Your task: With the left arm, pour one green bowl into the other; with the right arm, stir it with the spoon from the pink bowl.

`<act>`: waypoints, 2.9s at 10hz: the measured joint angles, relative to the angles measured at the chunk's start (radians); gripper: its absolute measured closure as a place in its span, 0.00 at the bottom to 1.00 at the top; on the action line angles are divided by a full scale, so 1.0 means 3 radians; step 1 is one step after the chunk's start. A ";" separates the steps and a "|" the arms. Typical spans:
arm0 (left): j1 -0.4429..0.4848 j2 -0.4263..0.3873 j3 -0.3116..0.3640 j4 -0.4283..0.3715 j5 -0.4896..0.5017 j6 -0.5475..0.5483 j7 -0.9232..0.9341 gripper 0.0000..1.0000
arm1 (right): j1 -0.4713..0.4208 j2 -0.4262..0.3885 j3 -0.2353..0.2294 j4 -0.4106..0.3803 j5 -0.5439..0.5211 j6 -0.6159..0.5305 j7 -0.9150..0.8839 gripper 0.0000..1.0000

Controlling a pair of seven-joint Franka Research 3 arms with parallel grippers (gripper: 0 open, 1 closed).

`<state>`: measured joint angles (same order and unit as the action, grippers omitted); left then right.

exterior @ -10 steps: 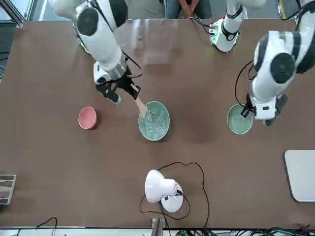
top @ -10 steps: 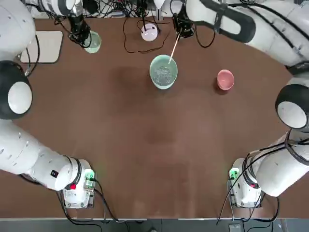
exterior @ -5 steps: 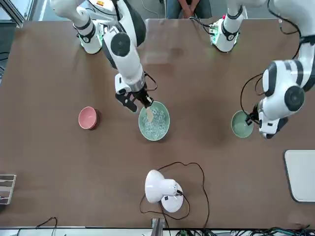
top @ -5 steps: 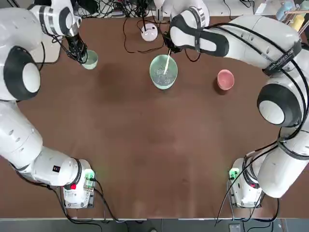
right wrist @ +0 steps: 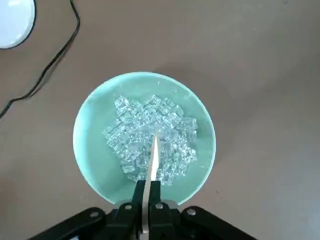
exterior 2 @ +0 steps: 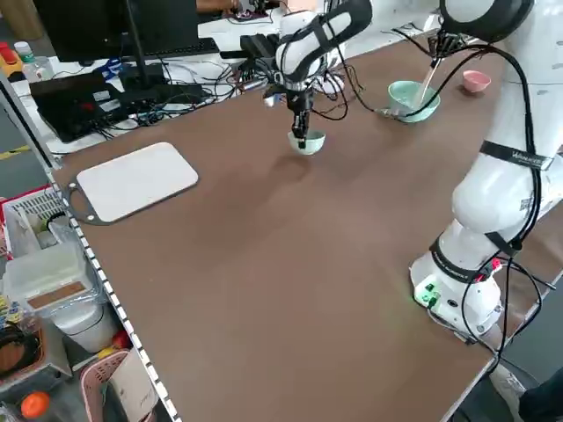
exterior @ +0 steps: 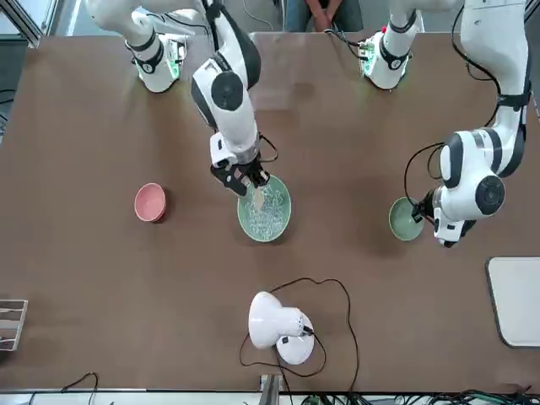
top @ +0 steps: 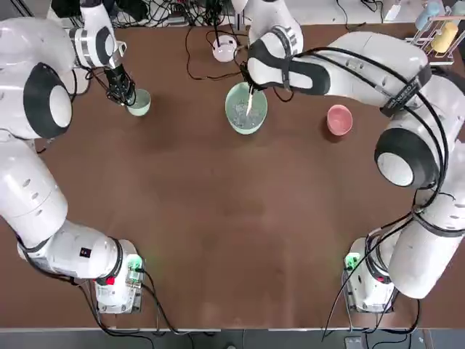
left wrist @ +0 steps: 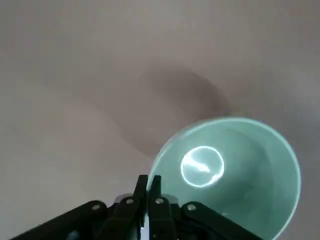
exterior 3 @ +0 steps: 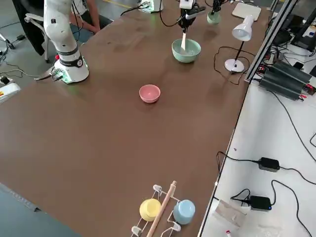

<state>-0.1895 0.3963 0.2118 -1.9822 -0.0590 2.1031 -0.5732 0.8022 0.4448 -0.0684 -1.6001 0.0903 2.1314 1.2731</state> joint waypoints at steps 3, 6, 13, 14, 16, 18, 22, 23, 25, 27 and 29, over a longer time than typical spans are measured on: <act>0.0001 0.0165 -0.0007 0.0010 0.0000 0.0118 0.0016 0.94 | 0.0098 0.0096 -0.0004 0.0127 -0.0021 0.0007 0.0166 0.95; 0.0005 0.0160 -0.0008 0.0043 -0.0006 0.0076 0.0258 0.70 | 0.0087 0.0156 -0.0045 0.0313 -0.0021 0.0004 0.0274 0.95; 0.0157 -0.0451 0.0011 0.0922 -0.0017 -0.0968 0.0544 0.00 | -0.0165 0.0257 -0.0076 0.0379 -0.0035 -0.0171 0.0172 0.95; 0.0162 -0.0664 0.0009 0.0954 -0.0030 -0.1092 0.0648 0.00 | -0.0132 0.0261 -0.0064 0.0382 -0.0038 -0.0203 0.0172 0.95; 0.0149 -0.1002 -0.0016 0.0964 -0.0035 -0.1182 0.0683 0.00 | -0.0029 0.0266 -0.0048 0.0382 -0.0038 -0.0220 0.0183 0.95; 0.0147 -0.1095 -0.0027 0.1146 -0.0035 -0.1433 0.0793 0.00 | 0.0020 0.0268 -0.0045 0.0387 -0.0038 -0.0210 0.0275 0.95; 0.0377 -0.1079 -0.0329 0.1734 -0.0035 -0.1758 0.1377 0.00 | -0.0016 0.0268 -0.0064 0.0404 -0.0038 0.0006 0.0568 0.95; 0.0450 -0.1079 -0.0459 0.1804 -0.0034 -0.1817 0.1509 0.00 | -0.0042 0.0269 -0.0073 0.0406 -0.0038 0.0009 0.0572 0.95; 0.0527 -0.1063 -0.0667 0.1813 0.0071 -0.1851 0.1605 0.00 | -0.0129 0.0273 -0.0076 0.0405 -0.0039 -0.0031 0.0538 0.95; 0.0527 -0.1043 -0.0743 0.1813 0.0206 -0.1862 0.1635 0.00 | -0.0146 0.0286 -0.0073 0.0403 -0.0039 -0.0150 0.0504 0.95; 0.0542 -0.1043 -0.0751 0.1820 0.0226 -0.1917 0.1640 0.00 | -0.0120 0.0288 -0.0060 0.0406 -0.0039 -0.0212 0.0496 0.95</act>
<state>-0.0269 0.0834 -0.0135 -1.4361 0.0089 1.5280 -0.0812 0.7662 0.5313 -0.0864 -1.4782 0.0787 2.0677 1.4220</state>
